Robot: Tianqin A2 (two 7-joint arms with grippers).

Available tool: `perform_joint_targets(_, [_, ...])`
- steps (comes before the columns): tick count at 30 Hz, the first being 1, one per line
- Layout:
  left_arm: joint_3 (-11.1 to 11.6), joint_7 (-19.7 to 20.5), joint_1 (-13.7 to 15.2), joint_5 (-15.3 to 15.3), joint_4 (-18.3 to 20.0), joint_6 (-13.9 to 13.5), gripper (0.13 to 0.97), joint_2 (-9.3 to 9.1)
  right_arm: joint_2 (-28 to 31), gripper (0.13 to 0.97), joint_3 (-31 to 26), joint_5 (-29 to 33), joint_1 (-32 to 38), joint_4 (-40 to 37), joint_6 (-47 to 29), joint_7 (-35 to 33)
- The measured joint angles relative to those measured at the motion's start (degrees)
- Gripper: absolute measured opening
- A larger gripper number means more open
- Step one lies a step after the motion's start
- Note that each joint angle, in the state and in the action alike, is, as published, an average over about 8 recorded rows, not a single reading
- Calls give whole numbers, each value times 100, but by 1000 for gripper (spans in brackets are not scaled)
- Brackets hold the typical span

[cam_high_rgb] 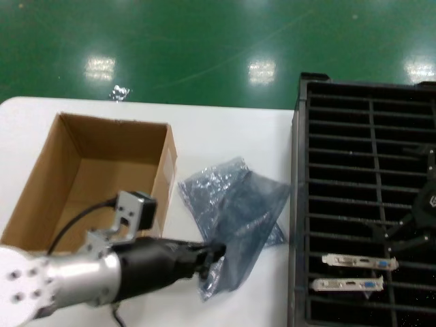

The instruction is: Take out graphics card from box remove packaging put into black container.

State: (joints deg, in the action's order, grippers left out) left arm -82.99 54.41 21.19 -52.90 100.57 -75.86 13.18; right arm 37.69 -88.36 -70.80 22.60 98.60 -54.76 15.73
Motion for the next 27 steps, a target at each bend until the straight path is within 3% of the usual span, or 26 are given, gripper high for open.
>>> perform_joint_targets(3, [-52, 763, 124, 717, -172, 10, 139, -407, 0, 966, 0, 0, 0, 0, 0, 0])
perform_joint_targets(5, [-88, 1165, 211, 1069, -277, 110, 144, -581, 0, 966, 0, 0, 0, 0, 0, 0])
perform_joint_targets(8, [-124, 1567, 337, 1396, -448, 329, 158, -719, 0, 966, 0, 0, 0, 0, 0, 0])
perform_joint_targets(12, [-143, 1815, 520, 1595, -724, 672, 178, -782, 0, 966, 0, 0, 0, 0, 0, 0])
perform_joint_targets(16, [-180, 1876, 714, 1645, -943, 960, 178, -756, 0, 966, 0, 0, 0, 0, 0, 0])
perform_joint_targets(20, [-229, 1794, 857, 1593, -1052, 1180, 231, -642, 0, 966, 0, 0, 0, 0, 0, 0])
perform_joint_targets(27, [-235, 1115, 1013, 1562, -859, 1780, 326, -150, 0, 966, 0, 0, 0, 0, 0, 0])
